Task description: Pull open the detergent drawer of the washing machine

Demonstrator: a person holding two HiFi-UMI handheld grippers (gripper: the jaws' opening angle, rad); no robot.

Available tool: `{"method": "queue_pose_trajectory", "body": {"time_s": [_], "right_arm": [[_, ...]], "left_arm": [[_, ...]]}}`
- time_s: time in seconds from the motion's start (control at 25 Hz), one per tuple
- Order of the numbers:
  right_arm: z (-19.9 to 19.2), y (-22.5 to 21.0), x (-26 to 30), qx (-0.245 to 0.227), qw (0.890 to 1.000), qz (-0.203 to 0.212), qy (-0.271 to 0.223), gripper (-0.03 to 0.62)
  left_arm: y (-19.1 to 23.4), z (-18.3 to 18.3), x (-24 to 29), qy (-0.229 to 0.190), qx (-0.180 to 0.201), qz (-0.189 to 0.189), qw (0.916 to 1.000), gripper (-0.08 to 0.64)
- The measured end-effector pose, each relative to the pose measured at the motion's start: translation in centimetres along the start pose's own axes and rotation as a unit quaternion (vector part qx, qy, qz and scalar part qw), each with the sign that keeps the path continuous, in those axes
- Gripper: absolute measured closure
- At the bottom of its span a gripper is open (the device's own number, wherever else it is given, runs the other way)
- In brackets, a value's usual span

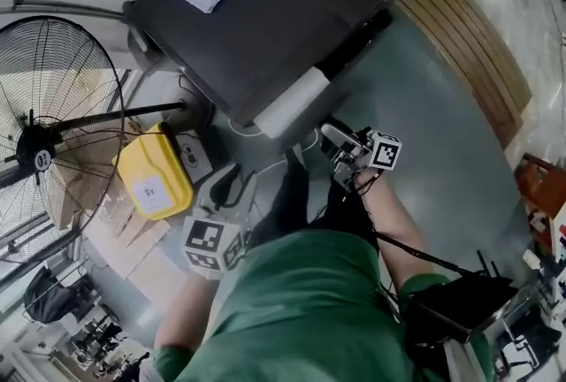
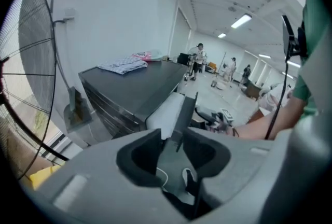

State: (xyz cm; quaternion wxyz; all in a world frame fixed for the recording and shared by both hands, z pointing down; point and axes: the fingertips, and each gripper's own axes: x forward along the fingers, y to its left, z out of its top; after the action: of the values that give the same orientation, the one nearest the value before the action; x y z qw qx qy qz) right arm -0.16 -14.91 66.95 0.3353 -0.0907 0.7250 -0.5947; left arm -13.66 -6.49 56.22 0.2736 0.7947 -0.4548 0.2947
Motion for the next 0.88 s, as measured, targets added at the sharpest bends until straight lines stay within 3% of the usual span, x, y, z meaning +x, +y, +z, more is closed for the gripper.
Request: {"method": "queue_pose_trajectory", "body": {"time_s": [0.48, 0.88], "right_arm": [[-0.7, 2.8, -6.3, 0.002, 0.999, -0.011, -0.033, 0.322], [-1.1, 4.3, -10.1, -0.005, 0.999, -0.017, -0.051, 0.319]], "left_arm": [[-4.4, 4.1, 2.6, -0.004, 0.062, -0.055, 0.9965, 0.439], [-6.7, 5.1, 4.2, 0.002, 0.096, -0.086, 0.9917, 0.440]]}}
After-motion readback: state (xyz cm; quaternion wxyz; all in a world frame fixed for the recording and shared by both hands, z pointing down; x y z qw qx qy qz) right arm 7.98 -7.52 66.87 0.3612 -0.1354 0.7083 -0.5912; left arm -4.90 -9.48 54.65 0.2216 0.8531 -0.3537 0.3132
